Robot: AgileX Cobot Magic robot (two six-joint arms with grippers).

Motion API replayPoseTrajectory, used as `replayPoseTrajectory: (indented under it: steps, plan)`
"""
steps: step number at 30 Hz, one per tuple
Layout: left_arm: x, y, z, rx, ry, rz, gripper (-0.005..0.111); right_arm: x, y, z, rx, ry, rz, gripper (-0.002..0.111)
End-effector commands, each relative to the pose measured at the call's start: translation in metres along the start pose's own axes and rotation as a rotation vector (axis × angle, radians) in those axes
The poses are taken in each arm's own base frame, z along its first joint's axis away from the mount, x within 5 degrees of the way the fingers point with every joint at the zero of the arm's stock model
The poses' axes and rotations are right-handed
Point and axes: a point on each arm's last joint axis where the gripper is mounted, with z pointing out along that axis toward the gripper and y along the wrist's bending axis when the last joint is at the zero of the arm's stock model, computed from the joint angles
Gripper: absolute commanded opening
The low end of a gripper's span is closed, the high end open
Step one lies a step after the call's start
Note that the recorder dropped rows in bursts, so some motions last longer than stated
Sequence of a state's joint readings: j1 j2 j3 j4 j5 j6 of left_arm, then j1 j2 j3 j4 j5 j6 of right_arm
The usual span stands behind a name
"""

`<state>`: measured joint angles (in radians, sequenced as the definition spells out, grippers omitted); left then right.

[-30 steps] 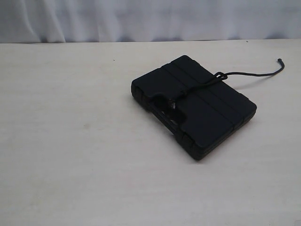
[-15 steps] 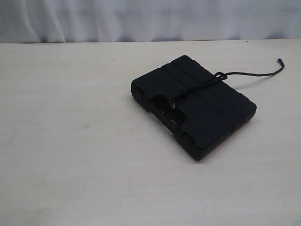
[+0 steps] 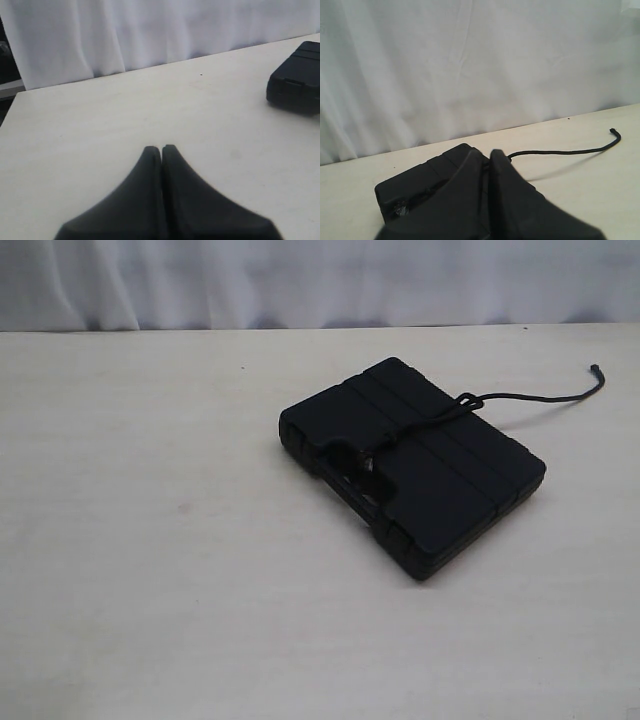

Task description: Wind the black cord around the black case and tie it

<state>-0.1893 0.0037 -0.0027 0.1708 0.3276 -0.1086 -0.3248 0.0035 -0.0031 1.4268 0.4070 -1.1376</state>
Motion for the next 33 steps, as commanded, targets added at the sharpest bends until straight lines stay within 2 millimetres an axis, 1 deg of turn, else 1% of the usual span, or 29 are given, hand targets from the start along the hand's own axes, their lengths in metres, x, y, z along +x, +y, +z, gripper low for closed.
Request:
replayPoseTrajectory:
  steps: [1, 5, 8, 14, 17, 25, 33]
  plan:
    - [-0.0002, 0.0010, -0.0001, -0.021, -0.011, -0.024, 0.000, 0.0012, 0.0004, -0.0002, -0.007, 0.004, -0.002, 0.004]
    - [-0.0002, 0.0008, -0.0001, -0.019, -0.010, -0.030, 0.000, 0.0012, 0.0004, -0.0002, -0.007, 0.004, -0.002, 0.004]
    - [-0.0004, -0.0005, 0.0000, -0.004, -0.013, -0.074, 0.000, 0.0012, 0.0004, -0.0002, -0.007, 0.004, -0.002, 0.004]
    - [-0.0007, 0.0005, -0.0001, -0.016, -0.016, -0.021, 0.000, 0.0012, 0.0004, -0.0002, -0.007, 0.004, -0.002, 0.004]
    - [-0.0007, 0.0005, -0.0001, -0.016, -0.016, -0.023, 0.000, 0.0012, 0.0004, -0.0002, -0.007, 0.004, -0.002, 0.004]
    - [-0.0002, 0.0059, -0.0006, -0.114, -0.011, -0.054, 0.000, 0.0012, 0.0004, -0.0002, -0.007, 0.004, -0.002, 0.004]
    - [-0.0002, 0.0061, -0.0006, -0.118, -0.010, -0.053, 0.000, 0.0012, 0.0004, -0.0002, -0.007, 0.004, -0.002, 0.004]
